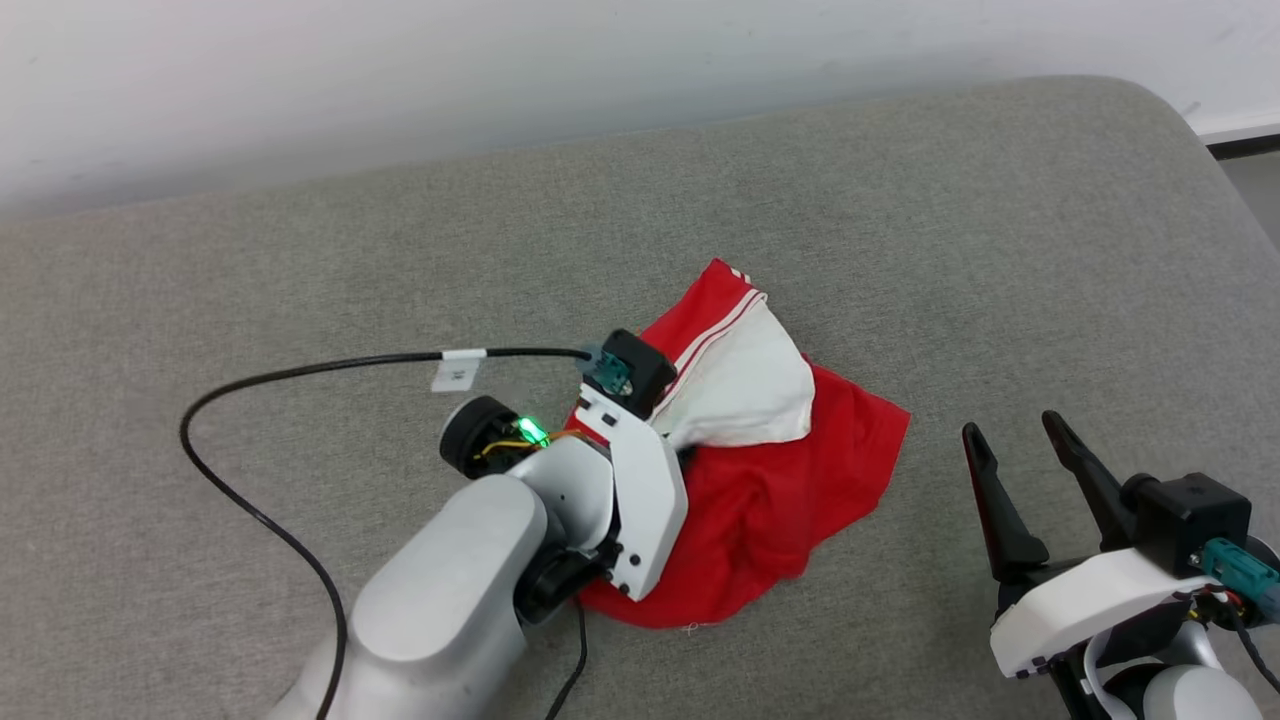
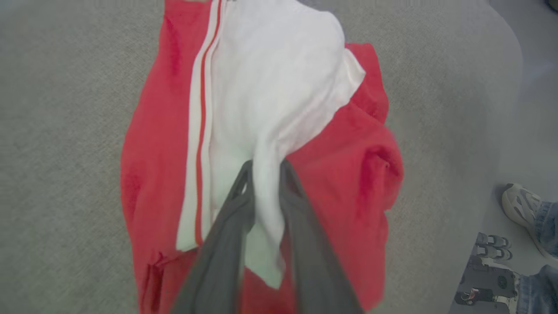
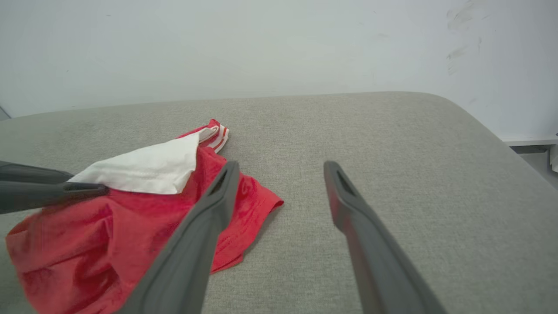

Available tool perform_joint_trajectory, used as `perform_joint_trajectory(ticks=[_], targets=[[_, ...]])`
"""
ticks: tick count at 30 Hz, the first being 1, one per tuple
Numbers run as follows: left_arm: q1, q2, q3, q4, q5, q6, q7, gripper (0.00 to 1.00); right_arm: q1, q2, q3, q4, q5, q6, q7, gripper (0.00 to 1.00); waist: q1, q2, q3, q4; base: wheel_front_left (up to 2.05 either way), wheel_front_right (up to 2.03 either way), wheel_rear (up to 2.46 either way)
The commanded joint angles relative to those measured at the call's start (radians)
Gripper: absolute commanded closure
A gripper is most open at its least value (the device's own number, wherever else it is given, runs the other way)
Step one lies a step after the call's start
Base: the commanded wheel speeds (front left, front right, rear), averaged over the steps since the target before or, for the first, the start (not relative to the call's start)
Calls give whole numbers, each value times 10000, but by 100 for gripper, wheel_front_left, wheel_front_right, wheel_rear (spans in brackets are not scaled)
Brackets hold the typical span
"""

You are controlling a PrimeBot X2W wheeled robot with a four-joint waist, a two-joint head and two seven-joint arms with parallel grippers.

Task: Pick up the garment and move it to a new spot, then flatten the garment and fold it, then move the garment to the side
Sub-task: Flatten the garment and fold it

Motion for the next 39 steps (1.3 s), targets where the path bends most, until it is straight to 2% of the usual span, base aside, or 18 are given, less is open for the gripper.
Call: perform_joint_trajectory(ticks=[1, 5, 10, 17, 23, 24, 25, 26, 34, 39], targets=[[-207, 80, 64, 6, 2, -5, -198, 100, -130, -46, -49, 28, 78, -3, -19, 0, -1, -1, -3, 48, 0, 0, 0], [-297, 168, 392, -81, -4, 188, -787, 100, -120, -50, -125, 23, 23, -3, 21, 0, -1, -1, -45, 197, 0, 0, 0], [323, 466, 1490, -552, -356, 941, -2009, 100, -19, -50, -201, -60, -11, -3, 93, 0, -1, -1, -178, 553, 0, 0, 0], [3104, 1023, 3034, -1366, -1457, 2241, -2912, 100, 191, -54, -347, -191, -54, -3, 247, 0, -1, -1, -361, 1060, 0, 0, 0], [5240, 1008, 3579, -1622, -1916, 2990, -3482, 100, 246, -100, -404, -387, -77, -3, 362, 0, -1, -1, -420, 1299, 0, 0, 0], [5436, 960, 3593, -1657, -1873, 3084, -3622, 65, 254, -108, -416, -410, -80, -3, 383, 0, -1, -1, -448, 1322, 0, 0, 0], [5611, 882, 3544, -1680, -1886, 3111, -3692, 10, 265, -107, -405, -431, -78, -3, 400, 0, -1, -1, -473, 1330, 0, 0, 0], [5683, 849, 3513, -1719, -1826, 3127, -3823, 0, 278, -111, -397, -442, -82, -3, 391, 0, -1, -1, -509, 1332, 0, 0, 0], [5267, 963, 3415, -2213, -466, 3598, -5727, 0, 536, -113, -459, -566, -197, -3, 564, 0, -1, -1, -1001, 1326, 0, 0, 0], [4738, 1320, 3173, -2532, 221, 3678, -5813, 0, 676, -75, -502, -709, -274, -3, 686, 0, -1, -1, -1208, 1286, 0, 0, 0]])
